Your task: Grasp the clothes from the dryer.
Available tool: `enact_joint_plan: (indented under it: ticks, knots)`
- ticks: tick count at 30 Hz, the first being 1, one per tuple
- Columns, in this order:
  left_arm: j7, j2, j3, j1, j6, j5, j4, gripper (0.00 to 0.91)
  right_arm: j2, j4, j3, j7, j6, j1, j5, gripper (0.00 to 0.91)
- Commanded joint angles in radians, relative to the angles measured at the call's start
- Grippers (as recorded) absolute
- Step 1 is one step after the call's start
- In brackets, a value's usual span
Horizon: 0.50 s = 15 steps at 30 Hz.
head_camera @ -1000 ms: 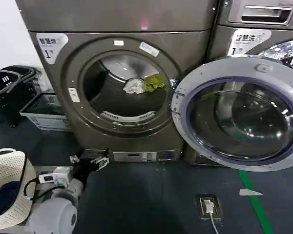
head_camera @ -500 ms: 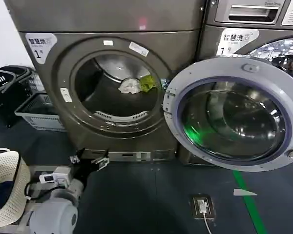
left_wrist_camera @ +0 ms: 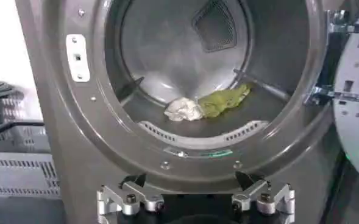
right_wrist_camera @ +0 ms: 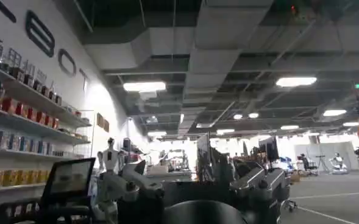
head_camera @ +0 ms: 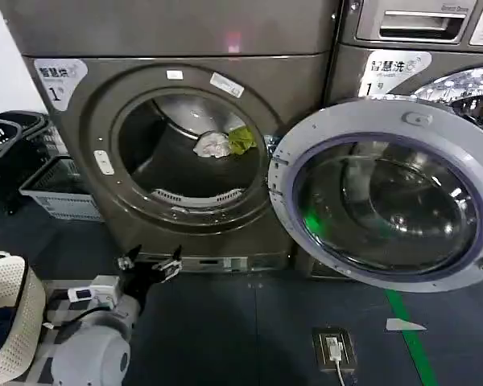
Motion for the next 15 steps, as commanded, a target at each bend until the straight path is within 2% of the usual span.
enact_joint_plan:
  ticks: [1, 15]
  knots:
    - [0.000, 0.002, 0.004, -0.002, 0.049, 0.000, -0.001, 0.907, 0.001, -0.001, 0.001, 0.007, 0.000, 0.001, 0.002, 0.907]
    - [-0.004, 0.000, 0.014, -0.013, 0.049, 0.008, 0.007, 0.907, -0.006, -0.006, 0.003, 0.012, -0.001, -0.005, 0.002, 0.907]
